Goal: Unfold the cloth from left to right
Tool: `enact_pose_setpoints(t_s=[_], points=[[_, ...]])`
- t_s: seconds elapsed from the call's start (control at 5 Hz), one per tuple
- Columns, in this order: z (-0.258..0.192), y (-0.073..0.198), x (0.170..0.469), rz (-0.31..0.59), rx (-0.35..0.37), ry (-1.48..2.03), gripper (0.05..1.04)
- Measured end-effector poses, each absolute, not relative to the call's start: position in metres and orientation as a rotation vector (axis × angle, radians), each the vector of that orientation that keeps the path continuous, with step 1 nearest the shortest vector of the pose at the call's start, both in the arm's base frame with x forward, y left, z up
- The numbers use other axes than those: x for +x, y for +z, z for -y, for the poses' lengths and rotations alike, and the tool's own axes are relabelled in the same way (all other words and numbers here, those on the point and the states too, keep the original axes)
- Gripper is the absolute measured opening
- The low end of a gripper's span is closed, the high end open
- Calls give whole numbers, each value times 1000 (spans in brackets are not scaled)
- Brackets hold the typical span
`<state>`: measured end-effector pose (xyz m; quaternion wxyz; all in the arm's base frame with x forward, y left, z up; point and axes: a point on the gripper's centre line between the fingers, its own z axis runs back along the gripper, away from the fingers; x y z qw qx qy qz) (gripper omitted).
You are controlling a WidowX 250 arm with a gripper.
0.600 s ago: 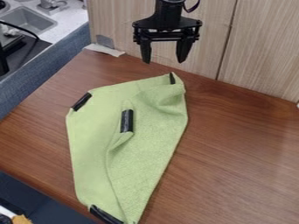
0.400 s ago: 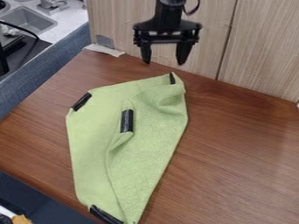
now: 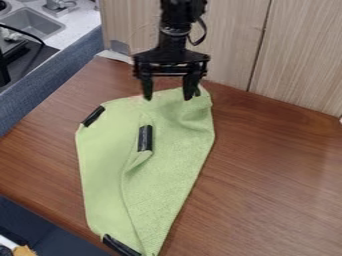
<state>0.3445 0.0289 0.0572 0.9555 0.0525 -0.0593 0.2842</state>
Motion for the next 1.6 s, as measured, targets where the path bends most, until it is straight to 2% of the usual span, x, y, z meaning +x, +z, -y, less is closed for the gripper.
enact_pose_setpoints(t_s=[0.2,0.4,1.2,1.4,1.6], points=[[-27,56,325,123,76,545,1001],[-29,48,309,111,81,518,1001],[-46,-7,295,-28,107,554,1001],[-48,-11,297,-44,115,556,949],[-50,-11,298,-26,140,556,670]])
